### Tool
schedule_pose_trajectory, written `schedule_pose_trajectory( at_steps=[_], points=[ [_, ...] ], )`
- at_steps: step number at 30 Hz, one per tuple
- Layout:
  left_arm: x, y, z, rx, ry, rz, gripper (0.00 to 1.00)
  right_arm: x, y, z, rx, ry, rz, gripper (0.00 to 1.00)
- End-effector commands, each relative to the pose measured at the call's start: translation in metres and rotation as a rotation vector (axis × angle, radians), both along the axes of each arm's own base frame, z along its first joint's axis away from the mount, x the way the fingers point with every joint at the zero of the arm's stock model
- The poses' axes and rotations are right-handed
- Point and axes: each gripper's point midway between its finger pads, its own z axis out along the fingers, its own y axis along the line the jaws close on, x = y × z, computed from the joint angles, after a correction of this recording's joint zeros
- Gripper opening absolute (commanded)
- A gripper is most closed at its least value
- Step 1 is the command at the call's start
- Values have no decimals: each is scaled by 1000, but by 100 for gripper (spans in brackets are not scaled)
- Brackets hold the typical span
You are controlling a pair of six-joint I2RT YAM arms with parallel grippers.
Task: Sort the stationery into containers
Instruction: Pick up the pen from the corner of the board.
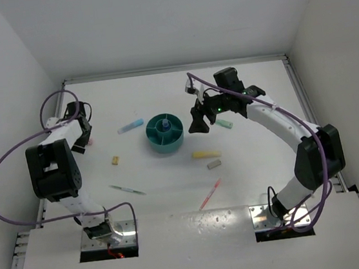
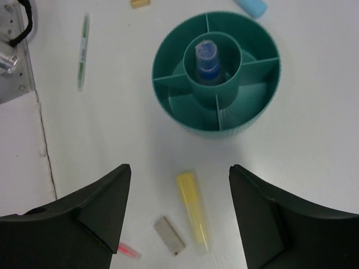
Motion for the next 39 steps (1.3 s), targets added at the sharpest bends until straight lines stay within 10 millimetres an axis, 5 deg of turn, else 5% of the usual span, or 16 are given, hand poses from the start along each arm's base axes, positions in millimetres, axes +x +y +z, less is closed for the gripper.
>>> schedule_pose_trajectory(
  at_steps=[1,10,19,26,34,39],
  points=[
    [21,9,10,-7,-61,-1,70,-10,-1,1,8,-1,44,71],
    [28,26,-16,-62,-21,52,69,-14,-2,-6,11,37,60,70],
    [52,29,-15,-81,-37,52,68,-14,-3,-5,15,29,61,70],
    [46,26,-32,-120,60,68,68,-10,-5,-4,19,20,52,70],
    [39,28,-26,-103,73,76,65,-10,-7,-2,30,22,44,70],
    [33,20,-42,-123,127,66,57,-10,-10,6,45,13,35,70]
  ],
)
